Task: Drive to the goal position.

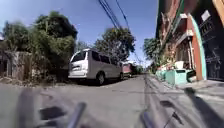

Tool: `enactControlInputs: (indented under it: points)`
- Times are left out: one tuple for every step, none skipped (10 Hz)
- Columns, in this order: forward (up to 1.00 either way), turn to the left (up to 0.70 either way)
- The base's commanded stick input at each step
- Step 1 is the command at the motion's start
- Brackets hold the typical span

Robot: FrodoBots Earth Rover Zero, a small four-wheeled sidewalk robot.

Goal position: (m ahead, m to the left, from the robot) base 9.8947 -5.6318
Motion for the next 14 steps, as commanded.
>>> enactControlInputs:
  points:
    - [0.85,-0.02]
    - [0.85,0.0]
    - [0.85,0.0]
    - [0.85,0.0]
    - [0.85,0.0]
    - [0.85,0.0]
    - [0.85,0.0]
    - [0.85,0.0]
    - [0.85,0.0]
    - [0.85,0.0]
    - [0.85,0.0]
    - [0.85,0.0]
    - [0.85,-0.01]
    - [0.85,-0.18]
